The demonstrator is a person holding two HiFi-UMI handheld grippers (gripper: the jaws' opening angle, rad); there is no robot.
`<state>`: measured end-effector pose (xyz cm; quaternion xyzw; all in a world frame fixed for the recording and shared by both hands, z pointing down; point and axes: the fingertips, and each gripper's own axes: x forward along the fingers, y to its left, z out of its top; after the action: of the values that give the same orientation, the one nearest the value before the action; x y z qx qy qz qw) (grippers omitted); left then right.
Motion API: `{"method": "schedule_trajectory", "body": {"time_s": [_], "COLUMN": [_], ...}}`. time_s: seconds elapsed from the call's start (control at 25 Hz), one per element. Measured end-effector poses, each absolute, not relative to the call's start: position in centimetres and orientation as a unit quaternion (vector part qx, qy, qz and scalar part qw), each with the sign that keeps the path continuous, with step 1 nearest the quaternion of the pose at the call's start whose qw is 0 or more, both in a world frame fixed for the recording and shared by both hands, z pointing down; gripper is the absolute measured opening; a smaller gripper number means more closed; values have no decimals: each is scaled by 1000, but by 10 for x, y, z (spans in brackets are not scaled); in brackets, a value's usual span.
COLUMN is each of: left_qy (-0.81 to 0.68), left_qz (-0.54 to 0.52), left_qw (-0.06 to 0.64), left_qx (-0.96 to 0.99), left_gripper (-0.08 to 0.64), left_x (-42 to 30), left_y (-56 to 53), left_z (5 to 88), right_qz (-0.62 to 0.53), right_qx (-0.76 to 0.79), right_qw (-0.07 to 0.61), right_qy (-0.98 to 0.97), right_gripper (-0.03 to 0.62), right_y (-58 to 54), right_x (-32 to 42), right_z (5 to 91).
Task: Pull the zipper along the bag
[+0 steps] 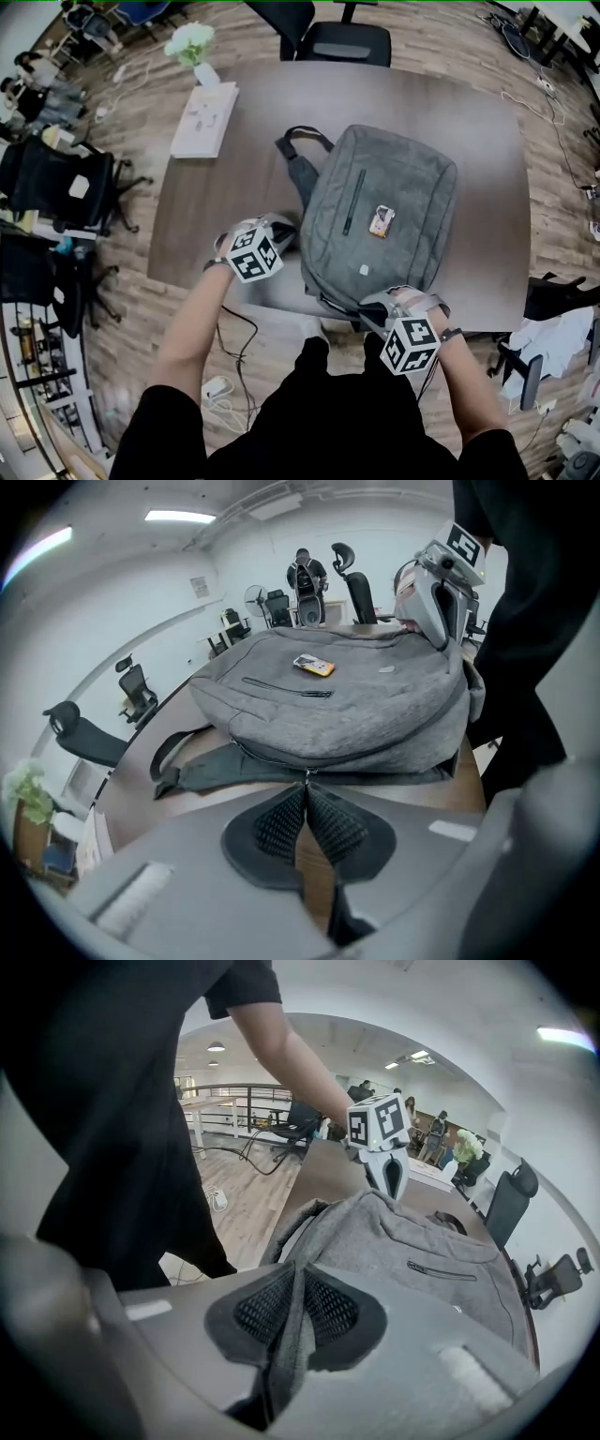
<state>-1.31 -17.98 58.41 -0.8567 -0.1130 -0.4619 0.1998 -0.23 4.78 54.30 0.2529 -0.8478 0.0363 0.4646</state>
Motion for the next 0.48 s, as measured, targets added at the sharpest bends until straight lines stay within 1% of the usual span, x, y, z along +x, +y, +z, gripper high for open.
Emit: {"method": "schedule_trajectory", "body": {"time_s": [0.2,0.48], "left_qy": [-184,-195], "left_qz": [-439,-441], "left_qw": [187,222], "left_qx": [-859,-847], "left_gripper": [38,40], "left_x": [7,54], "left_y": [-205,-230], "left_z": [590,593], "right_qz": [51,39], "right_qx": [220,189], "right_qw": [460,474], "right_qy": [-859,-859], "right_gripper": [35,38], "right_y": [47,51], "right_x": [0,7], "right_z": [545,549]}}
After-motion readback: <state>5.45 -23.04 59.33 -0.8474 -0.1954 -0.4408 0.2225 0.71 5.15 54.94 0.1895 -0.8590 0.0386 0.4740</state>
